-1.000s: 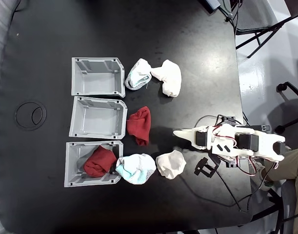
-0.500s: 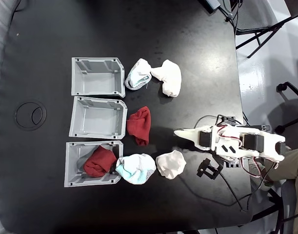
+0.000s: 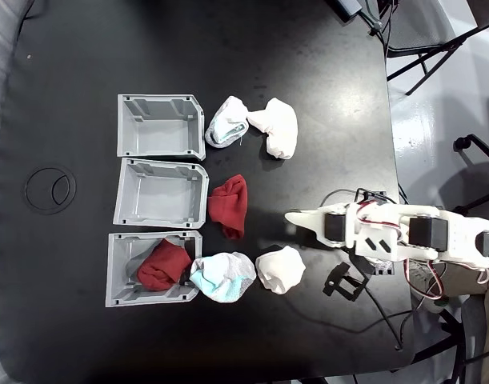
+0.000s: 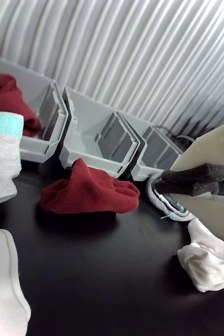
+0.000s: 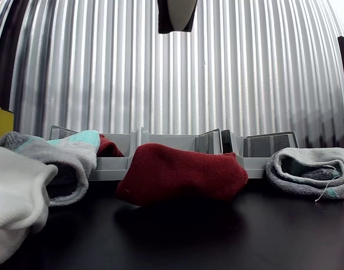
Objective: Put the sock in the container
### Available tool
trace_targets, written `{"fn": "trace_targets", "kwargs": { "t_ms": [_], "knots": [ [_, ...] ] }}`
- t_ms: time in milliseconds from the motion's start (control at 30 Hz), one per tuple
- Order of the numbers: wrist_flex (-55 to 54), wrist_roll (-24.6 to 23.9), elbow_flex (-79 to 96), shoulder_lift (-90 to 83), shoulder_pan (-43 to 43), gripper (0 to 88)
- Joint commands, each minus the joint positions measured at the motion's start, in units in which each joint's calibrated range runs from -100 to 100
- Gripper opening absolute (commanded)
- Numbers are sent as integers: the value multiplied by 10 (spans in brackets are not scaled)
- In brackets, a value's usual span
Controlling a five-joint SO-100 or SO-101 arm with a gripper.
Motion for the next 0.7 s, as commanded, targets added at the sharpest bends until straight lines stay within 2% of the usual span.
{"fn": "trace_targets", "kwargs": {
  "t_ms": [0,200,467,667],
  "knots": [
    [3,-4,-113,119,4,12],
    [79,-4,-253,268,2,13],
    [79,-6,-320,394,5,13],
    [79,-30,-354,461,5,13]
  ]
}}
